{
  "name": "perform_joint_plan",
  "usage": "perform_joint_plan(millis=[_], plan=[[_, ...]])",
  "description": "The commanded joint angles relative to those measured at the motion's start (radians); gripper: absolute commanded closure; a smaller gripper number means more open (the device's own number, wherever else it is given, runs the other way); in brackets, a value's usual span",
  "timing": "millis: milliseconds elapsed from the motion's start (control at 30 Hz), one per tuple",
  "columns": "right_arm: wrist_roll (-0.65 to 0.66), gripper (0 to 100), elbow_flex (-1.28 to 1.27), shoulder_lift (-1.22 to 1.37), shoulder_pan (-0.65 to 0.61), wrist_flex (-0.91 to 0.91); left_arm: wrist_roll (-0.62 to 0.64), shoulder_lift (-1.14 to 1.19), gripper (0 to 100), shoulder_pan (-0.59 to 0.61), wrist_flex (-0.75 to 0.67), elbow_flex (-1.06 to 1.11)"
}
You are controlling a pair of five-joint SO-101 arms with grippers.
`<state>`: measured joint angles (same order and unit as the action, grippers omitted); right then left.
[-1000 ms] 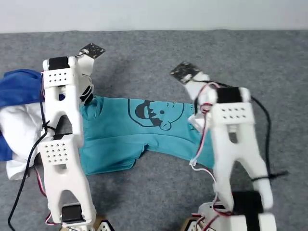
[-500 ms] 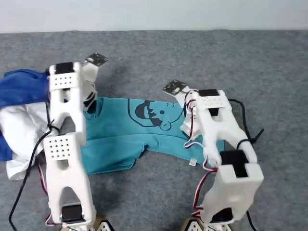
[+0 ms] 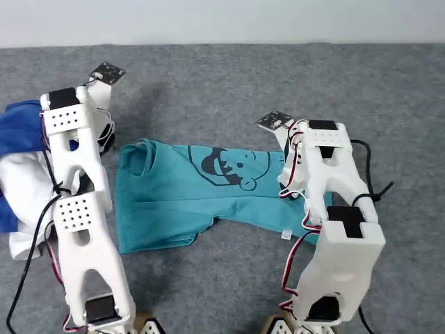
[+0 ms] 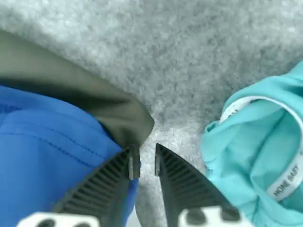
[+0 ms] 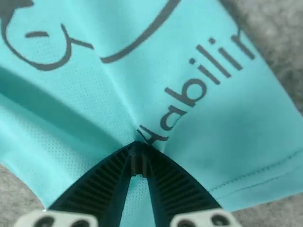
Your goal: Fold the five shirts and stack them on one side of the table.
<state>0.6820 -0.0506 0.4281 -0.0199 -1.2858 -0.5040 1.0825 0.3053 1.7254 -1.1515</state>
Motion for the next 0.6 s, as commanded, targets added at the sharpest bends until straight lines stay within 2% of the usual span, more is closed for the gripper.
perform_joint_plan(millis=[0, 267, 400, 567], plan=[[0.012, 98.8, 0.057, -0.008, 0.022, -0.013, 0.009, -0.118, 93, -0.057, 0.032, 0.051], [0.012, 98.8, 0.057, -0.007, 0.051, -0.008, 0.02, -0.29, 93, -0.23, 0.005, 0.343], [0.012, 98.8, 0.057, -0.005, 0.045, -0.012, 0.072, -0.261, 93, -0.284, -0.04, 0.36], [0.012, 98.7, 0.058, -0.008, 0.044, -0.016, 0.074, -0.269, 93, -0.318, -0.035, 0.355]])
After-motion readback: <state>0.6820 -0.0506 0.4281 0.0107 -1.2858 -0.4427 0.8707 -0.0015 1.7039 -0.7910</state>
